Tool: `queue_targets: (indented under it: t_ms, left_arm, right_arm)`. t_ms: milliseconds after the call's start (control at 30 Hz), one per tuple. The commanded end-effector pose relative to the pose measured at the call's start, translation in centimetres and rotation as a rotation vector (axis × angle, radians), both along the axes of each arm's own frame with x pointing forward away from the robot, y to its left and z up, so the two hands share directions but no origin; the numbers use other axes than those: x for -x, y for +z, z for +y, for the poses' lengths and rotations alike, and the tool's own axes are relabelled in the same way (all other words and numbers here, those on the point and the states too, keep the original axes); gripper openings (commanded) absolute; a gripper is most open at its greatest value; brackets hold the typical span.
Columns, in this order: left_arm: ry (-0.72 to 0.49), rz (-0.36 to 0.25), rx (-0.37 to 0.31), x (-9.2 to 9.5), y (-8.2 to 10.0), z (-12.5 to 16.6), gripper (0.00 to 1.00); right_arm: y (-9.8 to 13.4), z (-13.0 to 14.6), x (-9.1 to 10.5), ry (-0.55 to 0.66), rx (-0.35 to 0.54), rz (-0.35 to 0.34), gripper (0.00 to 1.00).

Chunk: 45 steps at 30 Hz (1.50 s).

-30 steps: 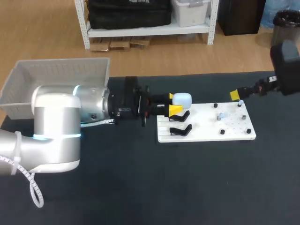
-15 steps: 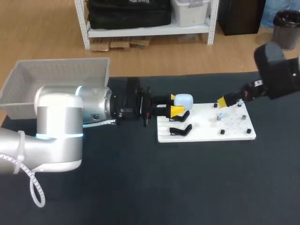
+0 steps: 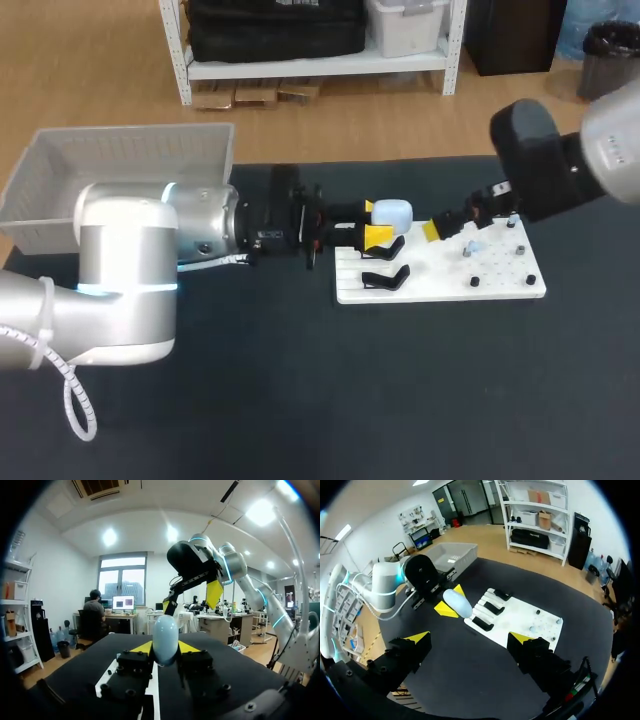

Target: Pick up each earbud case from the left stands, insert the matching earbuds, close the lid, and place the case in the box.

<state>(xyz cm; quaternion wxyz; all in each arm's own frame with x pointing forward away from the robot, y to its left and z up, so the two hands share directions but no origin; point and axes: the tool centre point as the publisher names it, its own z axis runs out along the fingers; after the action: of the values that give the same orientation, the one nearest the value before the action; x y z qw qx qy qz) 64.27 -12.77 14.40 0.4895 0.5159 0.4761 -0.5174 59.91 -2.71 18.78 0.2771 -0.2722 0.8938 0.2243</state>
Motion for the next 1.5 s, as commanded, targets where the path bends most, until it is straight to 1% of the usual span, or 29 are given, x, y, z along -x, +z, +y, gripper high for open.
queue_targets:
  t_ms: [33, 200, 667, 900, 1500]
  left_arm:
    - [0.001, -0.002, 0.004, -0.1, -0.1, 0.0, 0.00]
    - [0.001, -0.002, 0.004, -0.1, -0.1, 0.0, 0.00]
    - [0.001, -0.002, 0.004, -0.1, -0.1, 0.0, 0.00]
    - [0.001, -0.002, 0.004, -0.1, -0.1, 0.0, 0.00]
    - [0.001, -0.002, 0.004, -0.1, -0.1, 0.0, 0.00]
  right_arm:
    - [-0.5, 1.4, -0.8, -0.040, 0.037, -0.023, 1.00]
    - [-1.1, 2.3, -1.3, -0.030, 0.042, -0.015, 1.00]
    - [-1.8, 3.2, -2.2, -0.043, 0.033, 0.005, 1.00]
    - [-2.2, 3.3, -2.6, -0.055, 0.032, 0.021, 1.00]
    - [-2.7, 3.1, -3.5, -0.082, 0.034, 0.032, 1.00]
